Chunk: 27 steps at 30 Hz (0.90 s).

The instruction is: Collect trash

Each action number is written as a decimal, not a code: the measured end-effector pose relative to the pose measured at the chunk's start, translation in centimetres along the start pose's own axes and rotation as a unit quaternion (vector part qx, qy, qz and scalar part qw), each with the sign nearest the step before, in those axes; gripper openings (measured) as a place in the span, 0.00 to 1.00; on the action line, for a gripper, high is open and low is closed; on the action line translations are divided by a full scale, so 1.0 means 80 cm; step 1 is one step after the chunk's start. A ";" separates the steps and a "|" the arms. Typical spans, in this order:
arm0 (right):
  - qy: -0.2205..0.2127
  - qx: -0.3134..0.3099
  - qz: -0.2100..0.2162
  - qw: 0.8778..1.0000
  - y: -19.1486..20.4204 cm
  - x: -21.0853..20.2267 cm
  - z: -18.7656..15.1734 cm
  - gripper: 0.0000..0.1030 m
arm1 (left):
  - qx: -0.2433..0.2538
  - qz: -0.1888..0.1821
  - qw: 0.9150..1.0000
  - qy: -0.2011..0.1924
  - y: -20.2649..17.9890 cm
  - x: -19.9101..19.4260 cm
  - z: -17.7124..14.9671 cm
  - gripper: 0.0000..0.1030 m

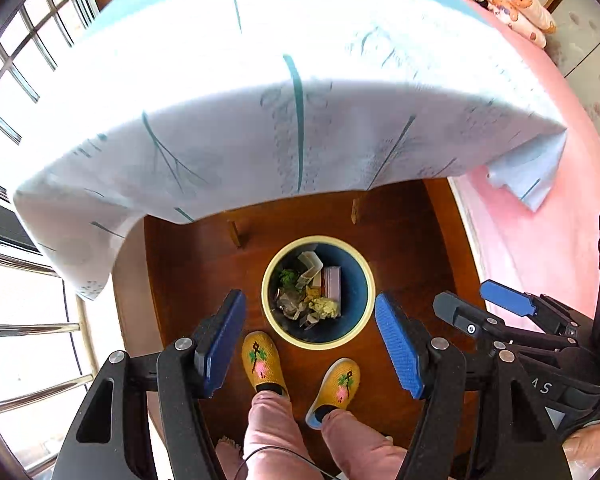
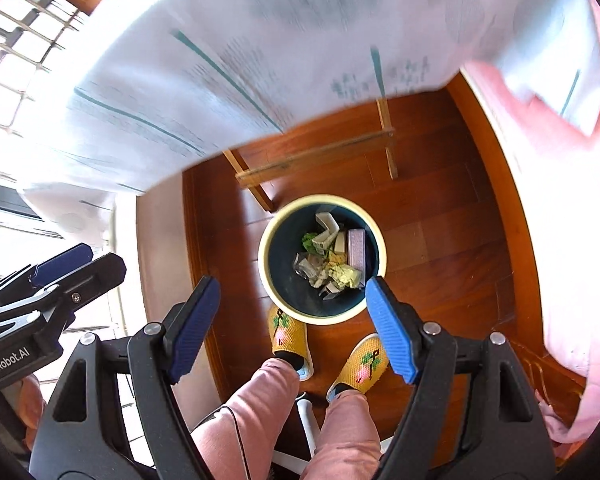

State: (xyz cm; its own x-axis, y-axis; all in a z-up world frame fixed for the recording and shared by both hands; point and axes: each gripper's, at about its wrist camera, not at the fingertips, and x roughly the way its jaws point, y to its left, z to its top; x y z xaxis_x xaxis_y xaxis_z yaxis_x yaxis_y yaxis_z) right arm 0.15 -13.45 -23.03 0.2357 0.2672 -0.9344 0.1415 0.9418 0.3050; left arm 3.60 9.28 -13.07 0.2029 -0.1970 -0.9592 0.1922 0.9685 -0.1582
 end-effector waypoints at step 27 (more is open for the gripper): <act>-0.140 -0.104 0.007 0.985 0.111 -0.299 0.055 0.72 | -0.042 0.054 0.984 -0.162 -0.025 -0.271 0.030 0.66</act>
State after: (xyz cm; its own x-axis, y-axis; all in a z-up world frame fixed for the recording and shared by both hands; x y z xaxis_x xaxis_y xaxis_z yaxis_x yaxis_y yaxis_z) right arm 0.03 -12.36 2.87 0.4963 0.2414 -0.8339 -0.0577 0.9676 0.2457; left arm 1.13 11.22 8.57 0.5156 -0.1180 -0.8487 0.0759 0.9929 -0.0919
